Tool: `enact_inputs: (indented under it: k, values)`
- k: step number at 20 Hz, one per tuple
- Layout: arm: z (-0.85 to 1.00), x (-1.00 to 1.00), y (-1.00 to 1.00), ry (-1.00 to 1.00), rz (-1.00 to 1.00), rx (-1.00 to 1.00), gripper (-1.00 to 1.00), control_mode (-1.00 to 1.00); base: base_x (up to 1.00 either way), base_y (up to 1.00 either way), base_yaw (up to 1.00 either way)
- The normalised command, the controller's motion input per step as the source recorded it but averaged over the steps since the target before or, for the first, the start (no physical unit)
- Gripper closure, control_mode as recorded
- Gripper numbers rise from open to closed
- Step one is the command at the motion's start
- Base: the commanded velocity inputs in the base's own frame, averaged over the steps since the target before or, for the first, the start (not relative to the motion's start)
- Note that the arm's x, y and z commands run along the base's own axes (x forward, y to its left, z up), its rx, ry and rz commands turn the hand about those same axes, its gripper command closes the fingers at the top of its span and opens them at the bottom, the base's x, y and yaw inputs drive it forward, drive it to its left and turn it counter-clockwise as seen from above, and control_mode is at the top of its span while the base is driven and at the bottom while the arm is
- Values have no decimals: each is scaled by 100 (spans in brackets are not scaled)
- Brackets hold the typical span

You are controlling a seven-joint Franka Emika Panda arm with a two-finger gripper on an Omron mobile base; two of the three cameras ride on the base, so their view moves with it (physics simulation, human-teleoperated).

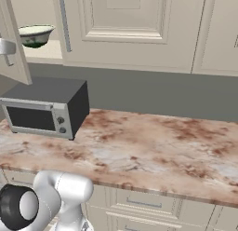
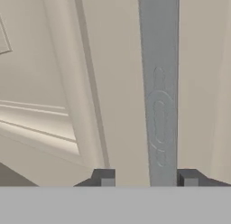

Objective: Move the bowls from the cabinet to the plates on the dining table.

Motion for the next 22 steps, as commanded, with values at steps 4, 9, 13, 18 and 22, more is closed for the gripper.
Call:
enact_inputs:
  k: [4,9,13,18,22]
  values:
    - [-14,-49,59,0,4,0,100,-100,0,0,0]
    - [-18,-50,63,0,7,0,100,-100,0,0,0]
    - [-13,-49,73,0,8,0,100,-100,0,0,0]
    - [-10,-46,77,0,7,0,100,-100,0,0,0]
    - [-9,-46,76,0,6,0,100,-100,0,0,0]
